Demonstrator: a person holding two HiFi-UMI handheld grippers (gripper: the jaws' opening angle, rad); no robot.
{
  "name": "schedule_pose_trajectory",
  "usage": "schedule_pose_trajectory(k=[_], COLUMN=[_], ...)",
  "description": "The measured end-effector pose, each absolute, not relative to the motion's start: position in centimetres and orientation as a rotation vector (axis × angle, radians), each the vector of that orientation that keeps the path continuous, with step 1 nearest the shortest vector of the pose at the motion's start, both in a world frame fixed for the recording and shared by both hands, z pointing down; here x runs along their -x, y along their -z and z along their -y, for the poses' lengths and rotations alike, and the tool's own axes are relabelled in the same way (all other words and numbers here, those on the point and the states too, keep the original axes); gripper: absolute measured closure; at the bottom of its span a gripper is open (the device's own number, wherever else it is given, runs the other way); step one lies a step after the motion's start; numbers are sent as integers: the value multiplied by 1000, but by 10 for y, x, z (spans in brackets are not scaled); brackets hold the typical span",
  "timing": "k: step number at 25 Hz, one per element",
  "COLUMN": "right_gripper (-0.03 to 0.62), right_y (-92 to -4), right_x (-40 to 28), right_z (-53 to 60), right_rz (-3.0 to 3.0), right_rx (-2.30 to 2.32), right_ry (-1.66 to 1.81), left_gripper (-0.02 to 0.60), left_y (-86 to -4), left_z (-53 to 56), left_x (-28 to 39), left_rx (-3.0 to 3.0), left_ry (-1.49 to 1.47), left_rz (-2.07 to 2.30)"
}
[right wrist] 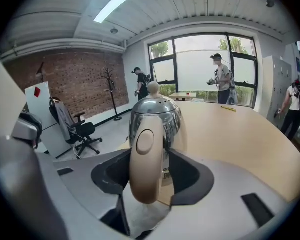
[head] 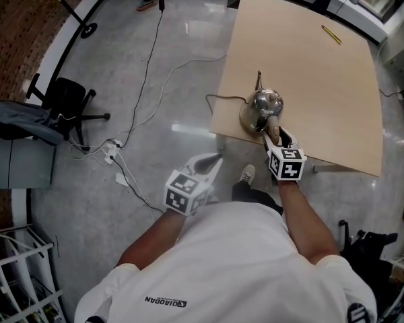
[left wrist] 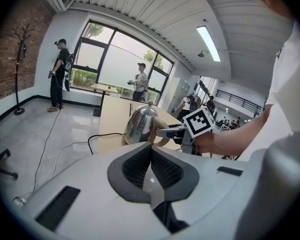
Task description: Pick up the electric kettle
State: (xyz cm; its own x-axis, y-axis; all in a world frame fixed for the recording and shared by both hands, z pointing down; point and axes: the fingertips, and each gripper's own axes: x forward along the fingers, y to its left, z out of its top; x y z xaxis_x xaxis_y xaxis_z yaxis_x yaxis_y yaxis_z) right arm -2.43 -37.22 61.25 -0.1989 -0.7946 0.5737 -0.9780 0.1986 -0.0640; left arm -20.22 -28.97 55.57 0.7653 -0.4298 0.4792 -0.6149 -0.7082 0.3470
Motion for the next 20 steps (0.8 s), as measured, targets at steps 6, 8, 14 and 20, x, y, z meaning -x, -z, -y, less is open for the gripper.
schedule_pose_trajectory(k=[6,8,14,20], right_gripper=[388,406,457,511], right_y=[-630,-628,-612,-551], right_x=[21,19,11,-2], right_z=[383,382,387,424], right_rz=[2007,2003,2117,2262], right_rx=[-1664,-1666,-1722,-1829], right_ry=[-590,-576,-628,-526], left_gripper=[586,586,586,586], left_y=[-563,-561,-559,-557], left_z=[298,300,300,301], left_x=[215,216,214,219], left_rx=[-2423,-2419,-2428,-2426], left_ry=[-526,-519,-502,-508], left_rz=[842,855,871,895])
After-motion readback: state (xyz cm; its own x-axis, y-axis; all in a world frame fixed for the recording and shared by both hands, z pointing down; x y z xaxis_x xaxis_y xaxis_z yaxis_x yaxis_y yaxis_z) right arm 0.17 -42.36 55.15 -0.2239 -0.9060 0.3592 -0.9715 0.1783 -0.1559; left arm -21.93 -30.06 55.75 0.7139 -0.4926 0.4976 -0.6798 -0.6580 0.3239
